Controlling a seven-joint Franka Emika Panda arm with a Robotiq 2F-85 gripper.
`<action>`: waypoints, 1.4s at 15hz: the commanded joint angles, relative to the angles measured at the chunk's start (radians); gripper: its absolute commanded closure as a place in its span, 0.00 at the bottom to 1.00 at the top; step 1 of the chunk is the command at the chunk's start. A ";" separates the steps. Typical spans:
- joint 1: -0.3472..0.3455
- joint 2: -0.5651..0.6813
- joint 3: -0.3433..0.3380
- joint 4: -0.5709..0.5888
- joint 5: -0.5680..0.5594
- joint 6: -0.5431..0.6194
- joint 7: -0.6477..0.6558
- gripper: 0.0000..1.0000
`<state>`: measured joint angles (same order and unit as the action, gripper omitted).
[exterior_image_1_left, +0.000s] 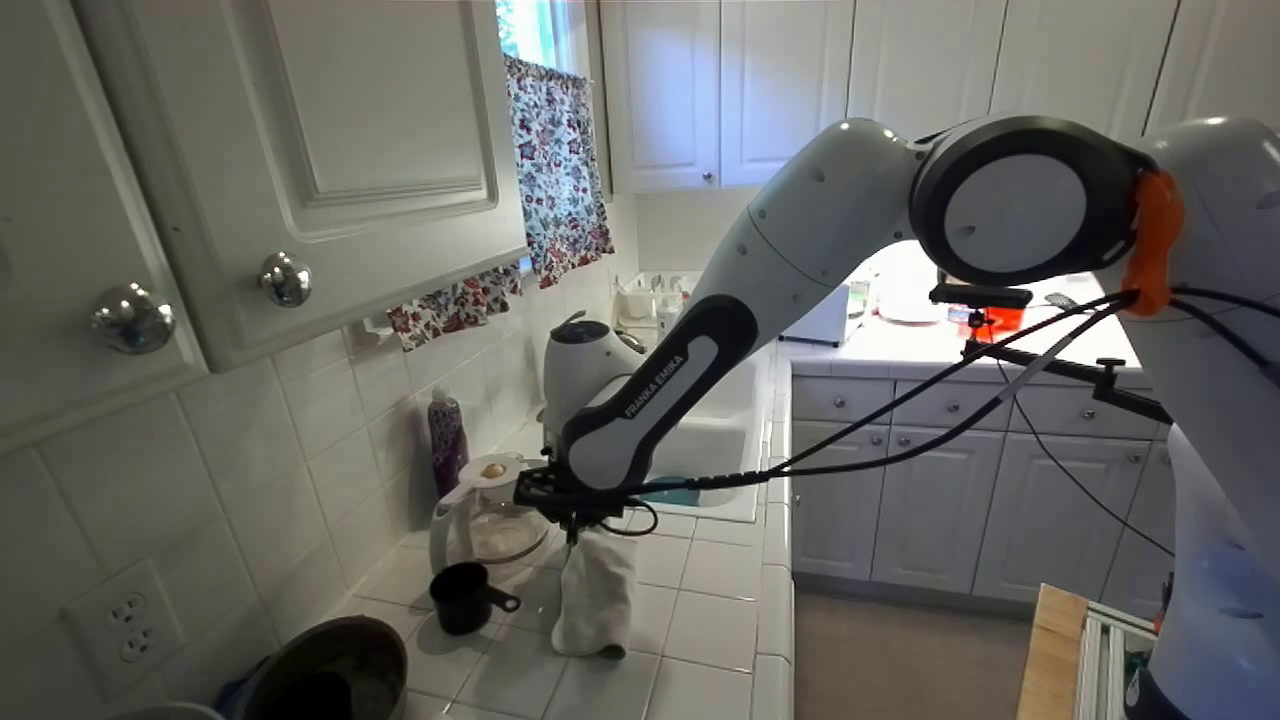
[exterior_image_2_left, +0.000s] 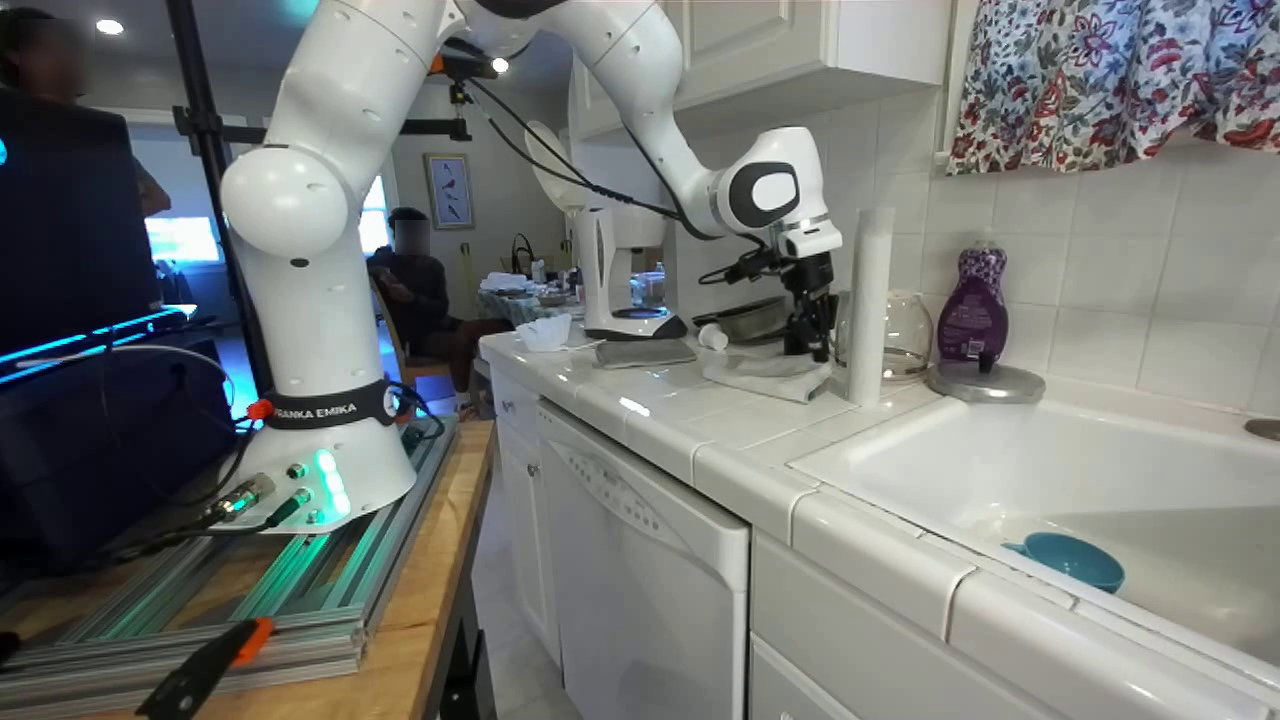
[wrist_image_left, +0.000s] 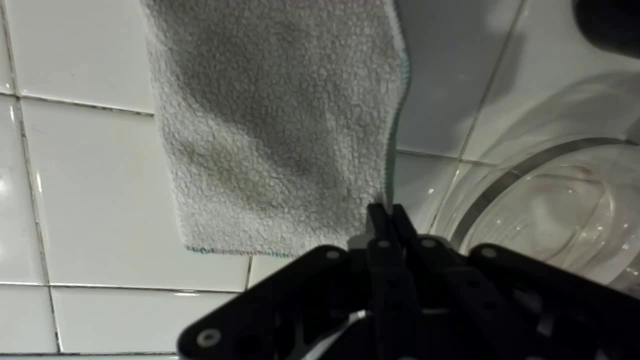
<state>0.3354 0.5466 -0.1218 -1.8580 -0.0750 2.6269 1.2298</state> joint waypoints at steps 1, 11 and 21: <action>0.003 -0.005 -0.005 -0.019 -0.018 0.004 0.035 0.71; -0.147 -0.199 0.203 -0.270 0.197 0.063 -0.248 0.13; -0.290 -0.310 0.322 -0.375 0.534 -0.264 -0.869 0.00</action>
<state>0.0421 0.2606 0.2426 -2.2254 0.4500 2.4642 0.4640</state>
